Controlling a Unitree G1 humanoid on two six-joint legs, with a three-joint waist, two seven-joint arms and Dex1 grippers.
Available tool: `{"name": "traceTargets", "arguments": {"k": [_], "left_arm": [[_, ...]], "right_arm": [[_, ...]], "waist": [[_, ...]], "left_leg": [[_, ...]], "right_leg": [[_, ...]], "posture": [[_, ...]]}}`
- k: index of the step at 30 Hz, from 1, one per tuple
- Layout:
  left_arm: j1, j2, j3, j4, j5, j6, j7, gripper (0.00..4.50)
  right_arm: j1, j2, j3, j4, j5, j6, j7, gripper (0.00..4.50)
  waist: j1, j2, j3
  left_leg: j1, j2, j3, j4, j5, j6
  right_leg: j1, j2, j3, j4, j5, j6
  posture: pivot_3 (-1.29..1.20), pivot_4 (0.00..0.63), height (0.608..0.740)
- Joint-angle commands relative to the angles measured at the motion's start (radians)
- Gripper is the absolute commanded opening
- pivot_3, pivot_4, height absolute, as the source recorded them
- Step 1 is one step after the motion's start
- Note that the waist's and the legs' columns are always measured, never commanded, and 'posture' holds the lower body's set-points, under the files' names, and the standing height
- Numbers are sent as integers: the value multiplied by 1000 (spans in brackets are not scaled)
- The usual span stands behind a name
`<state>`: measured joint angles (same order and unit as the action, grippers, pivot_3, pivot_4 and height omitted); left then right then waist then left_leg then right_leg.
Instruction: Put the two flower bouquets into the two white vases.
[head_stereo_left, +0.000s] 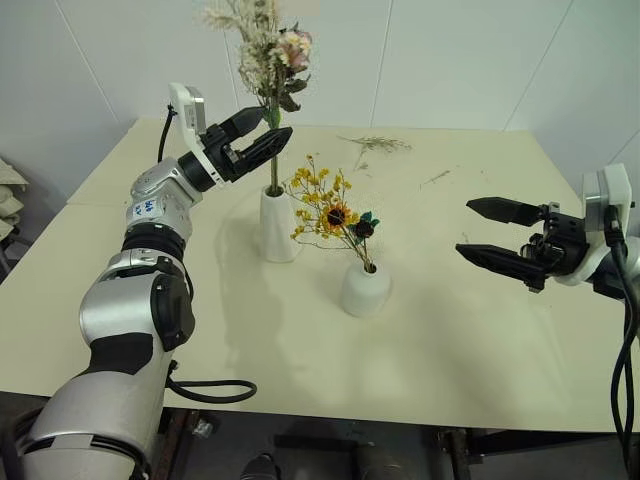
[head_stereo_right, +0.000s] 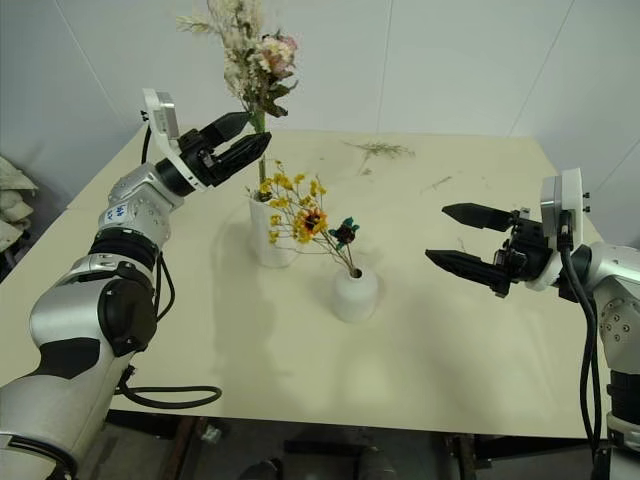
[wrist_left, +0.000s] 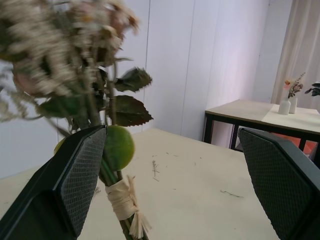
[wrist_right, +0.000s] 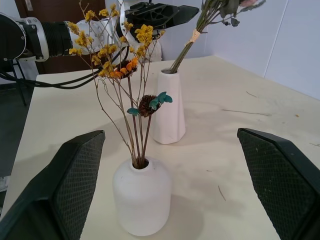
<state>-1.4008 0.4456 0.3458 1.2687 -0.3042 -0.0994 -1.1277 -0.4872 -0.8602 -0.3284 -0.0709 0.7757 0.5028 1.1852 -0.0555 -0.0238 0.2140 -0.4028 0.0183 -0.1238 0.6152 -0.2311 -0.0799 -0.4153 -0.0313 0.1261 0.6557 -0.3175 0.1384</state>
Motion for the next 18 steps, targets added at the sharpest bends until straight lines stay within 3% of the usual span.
{"name": "traceTargets", "arguments": {"k": [1,18], "left_arm": [[1,-1,-4,-20,7,-19,-2,4482],[24,36,-36,-58,37,66,88,4482]], "right_arm": [[-12,0,-18,-15,10,-11,-2,4500],[20,0,-28,-41,18,-6,-22,4500]], "waist": [[0,0,0],[0,0,0]], "left_leg": [[0,0,0,0,0,0],[0,0,0,0,0,0]], "right_leg": [[0,0,0,0,0,0],[0,0,0,1,0,0]], "posture": [[0,150,740],[0,150,740]]}}
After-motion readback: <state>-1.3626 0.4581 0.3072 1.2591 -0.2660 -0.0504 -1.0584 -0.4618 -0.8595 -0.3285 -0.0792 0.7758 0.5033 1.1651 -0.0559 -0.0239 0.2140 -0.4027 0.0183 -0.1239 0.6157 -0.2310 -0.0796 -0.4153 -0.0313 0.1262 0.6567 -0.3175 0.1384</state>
